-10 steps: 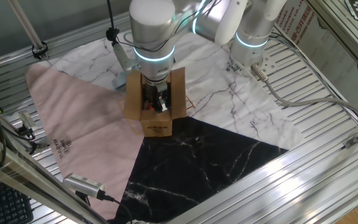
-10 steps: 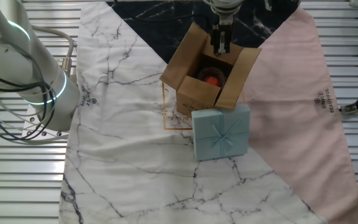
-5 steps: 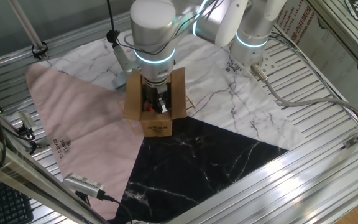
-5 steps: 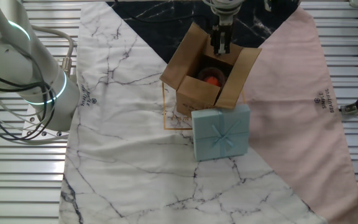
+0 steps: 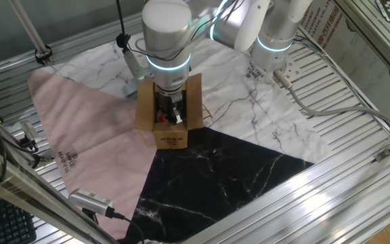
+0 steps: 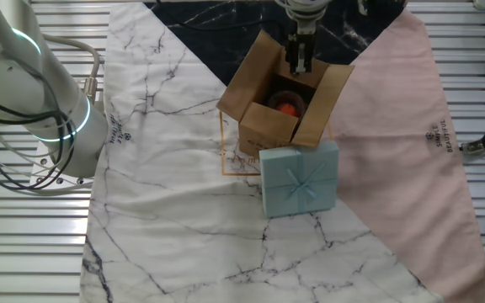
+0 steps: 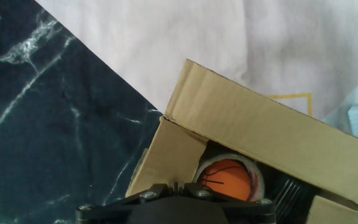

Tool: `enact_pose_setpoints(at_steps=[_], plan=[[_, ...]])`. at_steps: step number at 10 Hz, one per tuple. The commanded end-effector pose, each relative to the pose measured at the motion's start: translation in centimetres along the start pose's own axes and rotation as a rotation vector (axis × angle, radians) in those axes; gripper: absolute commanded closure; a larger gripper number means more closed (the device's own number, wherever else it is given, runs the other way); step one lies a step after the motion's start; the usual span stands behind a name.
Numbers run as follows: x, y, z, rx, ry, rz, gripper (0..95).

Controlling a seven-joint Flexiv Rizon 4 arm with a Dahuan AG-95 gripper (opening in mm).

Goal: Cover the box

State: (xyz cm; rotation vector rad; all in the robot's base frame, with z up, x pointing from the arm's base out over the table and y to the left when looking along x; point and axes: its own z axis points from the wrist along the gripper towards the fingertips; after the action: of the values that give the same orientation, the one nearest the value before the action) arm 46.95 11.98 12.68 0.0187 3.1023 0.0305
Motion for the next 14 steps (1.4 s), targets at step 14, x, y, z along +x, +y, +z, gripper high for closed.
enact_pose_setpoints(at_steps=[14], plan=[[-0.2,0.8,-3.0,-0.003,0.015,-0.026,95.0]])
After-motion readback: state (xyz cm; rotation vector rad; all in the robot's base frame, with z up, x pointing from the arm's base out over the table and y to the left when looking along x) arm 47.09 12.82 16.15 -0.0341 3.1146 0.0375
